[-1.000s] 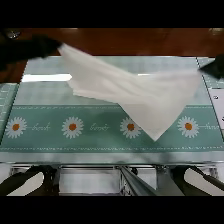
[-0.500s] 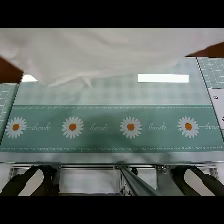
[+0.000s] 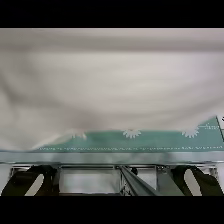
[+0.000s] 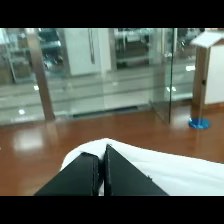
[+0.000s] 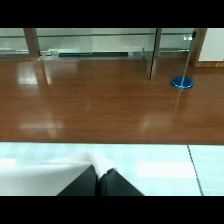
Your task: Fold the shirts.
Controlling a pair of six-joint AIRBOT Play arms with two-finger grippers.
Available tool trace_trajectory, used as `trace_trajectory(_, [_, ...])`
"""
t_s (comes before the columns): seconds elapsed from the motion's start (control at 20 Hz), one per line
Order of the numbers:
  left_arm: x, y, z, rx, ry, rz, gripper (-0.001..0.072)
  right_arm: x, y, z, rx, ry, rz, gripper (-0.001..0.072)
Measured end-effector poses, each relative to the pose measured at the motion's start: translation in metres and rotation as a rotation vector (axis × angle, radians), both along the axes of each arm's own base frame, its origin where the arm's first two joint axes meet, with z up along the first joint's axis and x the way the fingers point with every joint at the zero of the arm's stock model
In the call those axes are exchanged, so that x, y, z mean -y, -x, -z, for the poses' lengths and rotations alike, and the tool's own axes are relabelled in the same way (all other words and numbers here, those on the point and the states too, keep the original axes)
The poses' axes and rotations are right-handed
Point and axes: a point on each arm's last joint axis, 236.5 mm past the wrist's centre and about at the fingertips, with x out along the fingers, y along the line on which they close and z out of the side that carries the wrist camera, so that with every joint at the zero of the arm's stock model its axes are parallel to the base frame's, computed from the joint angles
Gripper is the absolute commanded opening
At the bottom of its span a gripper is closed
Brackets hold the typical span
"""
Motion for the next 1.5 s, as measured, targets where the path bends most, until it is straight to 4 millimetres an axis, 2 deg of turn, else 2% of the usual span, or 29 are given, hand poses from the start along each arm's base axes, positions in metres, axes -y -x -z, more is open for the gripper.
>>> trace_trajectory(0.1, [-0.012,-0.010,0.034,-0.119,-0.006,-0.028,0.0024,0.002,0.000,0.019,-0.052,-0.011,0.009,0.0021])
trace_trajectory(0.2, [-0.017,-0.028,0.065,-0.222,-0.022,-0.053,0.0024,0.006,-0.008,0.042,-0.121,-0.036,0.009,0.0021])
trace_trajectory(0.4, [-0.013,-0.089,0.149,-0.468,-0.072,-0.096,0.0024,0.016,-0.052,0.119,-0.354,-0.125,-0.024,0.0021])
trace_trajectory(0.6, [-0.001,-0.174,0.228,-0.625,-0.072,-0.143,0.0024,0.025,-0.118,0.195,-0.545,-0.225,-0.096,0.0021])
trace_trajectory(0.8, [0.009,-0.257,0.308,-0.747,-0.037,-0.180,0.0025,0.030,-0.197,0.270,-0.686,-0.294,-0.159,0.0021])
trace_trajectory(0.95, [0.017,-0.308,0.363,-0.792,0.039,-0.195,0.0025,0.029,-0.261,0.328,-0.746,-0.334,-0.170,0.0021])
trace_trajectory(1.05, [0.017,-0.336,0.390,-0.798,0.107,-0.217,0.0025,0.031,-0.301,0.360,-0.774,-0.372,-0.159,0.0021])
trace_trajectory(1.15, [0.015,-0.362,0.408,-0.793,0.189,-0.238,0.0025,0.031,-0.335,0.386,-0.795,-0.424,-0.150,0.0021])
trace_trajectory(1.3, [0.017,-0.389,0.436,-0.812,0.345,-0.245,0.0025,0.023,-0.368,0.419,-0.827,-0.489,-0.155,0.0021])
trace_trajectory(1.4, [0.023,-0.394,0.455,-0.858,0.419,-0.231,0.0025,0.013,-0.373,0.441,-0.882,-0.523,-0.171,0.0022])
trace_trajectory(1.5, [0.023,-0.387,0.472,-0.932,0.407,-0.214,0.0025,0.008,-0.370,0.455,-0.937,-0.535,-0.187,0.0021])
